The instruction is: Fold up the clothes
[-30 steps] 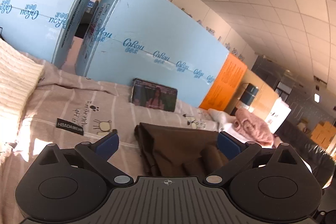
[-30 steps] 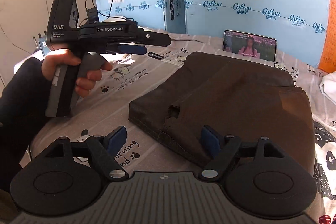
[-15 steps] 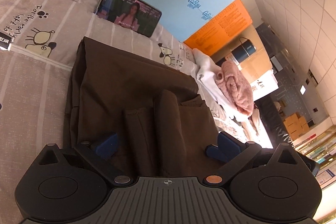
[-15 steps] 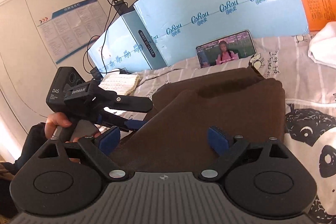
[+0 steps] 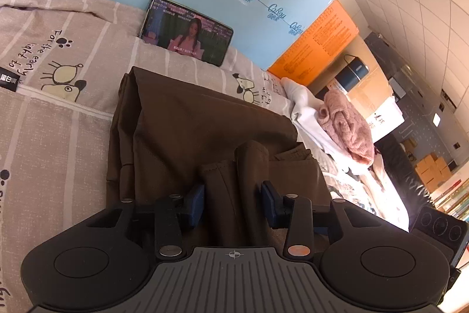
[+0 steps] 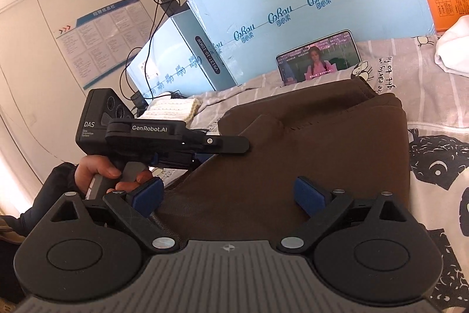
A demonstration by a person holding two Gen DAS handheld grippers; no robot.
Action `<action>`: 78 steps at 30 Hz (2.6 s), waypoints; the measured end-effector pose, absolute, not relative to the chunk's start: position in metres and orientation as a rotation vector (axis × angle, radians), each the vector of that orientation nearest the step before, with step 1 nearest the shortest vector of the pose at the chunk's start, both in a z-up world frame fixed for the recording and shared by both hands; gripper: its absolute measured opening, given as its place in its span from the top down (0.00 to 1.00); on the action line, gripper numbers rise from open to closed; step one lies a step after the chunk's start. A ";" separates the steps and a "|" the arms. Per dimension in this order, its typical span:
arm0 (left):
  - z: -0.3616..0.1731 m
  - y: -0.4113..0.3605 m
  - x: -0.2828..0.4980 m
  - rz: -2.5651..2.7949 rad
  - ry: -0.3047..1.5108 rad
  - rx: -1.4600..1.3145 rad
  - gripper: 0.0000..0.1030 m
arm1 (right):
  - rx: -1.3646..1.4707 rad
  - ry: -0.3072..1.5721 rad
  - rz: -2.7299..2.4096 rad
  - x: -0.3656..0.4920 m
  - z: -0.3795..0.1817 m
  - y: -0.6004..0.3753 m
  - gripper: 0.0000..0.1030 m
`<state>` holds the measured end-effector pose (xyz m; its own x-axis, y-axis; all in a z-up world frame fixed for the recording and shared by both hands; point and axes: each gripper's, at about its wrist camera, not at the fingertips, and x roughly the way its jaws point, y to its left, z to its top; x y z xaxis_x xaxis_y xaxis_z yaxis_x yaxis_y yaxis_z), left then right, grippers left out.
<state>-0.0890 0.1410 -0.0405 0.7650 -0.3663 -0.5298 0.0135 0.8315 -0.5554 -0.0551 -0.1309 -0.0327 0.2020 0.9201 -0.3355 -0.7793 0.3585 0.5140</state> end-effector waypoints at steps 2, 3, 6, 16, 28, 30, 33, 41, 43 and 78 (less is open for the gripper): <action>-0.030 0.124 -0.095 -0.196 0.633 -0.416 0.68 | 0.255 0.657 1.203 -0.055 -0.032 -0.131 0.07; -0.023 0.115 -0.099 -0.186 0.601 -0.346 0.76 | 0.257 0.655 1.203 -0.055 -0.032 -0.132 0.07; -0.002 0.087 -0.115 -0.161 0.482 -0.120 0.84 | 0.304 0.633 1.212 -0.054 -0.030 -0.138 0.07; -0.025 0.085 -0.120 -0.054 0.557 0.084 0.78 | 0.420 0.639 1.169 -0.043 -0.031 -0.153 0.07; -0.018 0.114 -0.131 0.045 0.527 -0.108 0.26 | 0.432 0.652 1.107 -0.040 -0.035 -0.158 0.05; -0.015 0.134 -0.138 0.058 0.517 -0.257 0.21 | 0.502 0.625 1.088 -0.037 -0.034 -0.168 0.05; -0.018 0.163 -0.148 0.068 0.511 -0.477 0.21 | 0.598 0.655 1.000 -0.025 -0.039 -0.179 0.05; -0.044 0.184 -0.154 0.029 0.586 -0.725 0.18 | 0.660 0.666 0.784 -0.015 -0.045 -0.195 0.05; -0.048 0.181 -0.151 -0.017 0.597 -0.737 0.13 | 0.664 0.720 0.767 -0.009 -0.051 -0.194 0.05; -0.041 0.082 -0.148 -0.171 0.565 -0.537 0.47 | 0.614 0.815 0.957 -0.032 -0.048 -0.199 0.74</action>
<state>-0.1481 0.0817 -0.0406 0.8347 -0.2969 -0.4638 0.0091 0.8496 -0.5274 -0.0319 -0.1989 -0.0475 0.3309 0.8858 -0.3255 -0.4618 0.4528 0.7627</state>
